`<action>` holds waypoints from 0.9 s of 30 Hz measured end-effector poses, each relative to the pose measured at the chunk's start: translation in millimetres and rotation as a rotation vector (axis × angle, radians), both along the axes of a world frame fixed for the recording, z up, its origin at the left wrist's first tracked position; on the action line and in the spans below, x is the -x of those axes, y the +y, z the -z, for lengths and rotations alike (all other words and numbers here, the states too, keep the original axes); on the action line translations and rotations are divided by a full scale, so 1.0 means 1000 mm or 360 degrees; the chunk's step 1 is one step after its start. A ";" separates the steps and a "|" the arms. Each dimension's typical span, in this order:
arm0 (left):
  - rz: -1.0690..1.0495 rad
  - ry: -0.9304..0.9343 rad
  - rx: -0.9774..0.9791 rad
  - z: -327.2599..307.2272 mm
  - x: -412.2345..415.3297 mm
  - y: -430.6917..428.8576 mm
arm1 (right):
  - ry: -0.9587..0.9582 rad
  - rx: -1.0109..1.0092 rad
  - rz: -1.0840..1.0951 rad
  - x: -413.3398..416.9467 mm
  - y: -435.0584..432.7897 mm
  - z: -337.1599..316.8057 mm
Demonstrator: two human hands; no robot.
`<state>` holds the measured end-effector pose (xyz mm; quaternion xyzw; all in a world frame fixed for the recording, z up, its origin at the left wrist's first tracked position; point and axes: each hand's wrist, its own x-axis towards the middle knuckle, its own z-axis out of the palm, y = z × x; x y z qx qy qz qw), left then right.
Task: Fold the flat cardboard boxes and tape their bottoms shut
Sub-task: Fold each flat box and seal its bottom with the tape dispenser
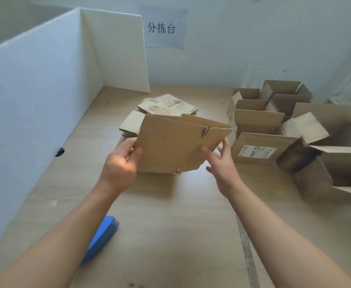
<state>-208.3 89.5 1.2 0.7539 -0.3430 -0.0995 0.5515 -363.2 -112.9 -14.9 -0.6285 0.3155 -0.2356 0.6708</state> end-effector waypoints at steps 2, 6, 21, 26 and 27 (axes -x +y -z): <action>-0.0027 0.0142 -0.0035 0.012 0.026 0.015 | -0.0108 -0.0084 -0.0067 0.028 0.013 0.003; -0.0113 0.0214 -0.0036 0.036 0.080 0.043 | -0.0172 -0.0135 -0.0251 0.087 0.048 0.029; -0.0105 0.0455 -0.0194 0.075 0.183 0.107 | 0.0065 0.0584 -0.0618 0.190 0.131 0.094; 0.0044 0.0234 -0.0391 0.084 0.176 0.122 | 0.0168 0.0708 -0.0632 0.187 0.138 0.108; 0.0057 0.0228 -0.0397 0.087 0.173 0.127 | 0.0176 0.0709 -0.0627 0.185 0.140 0.110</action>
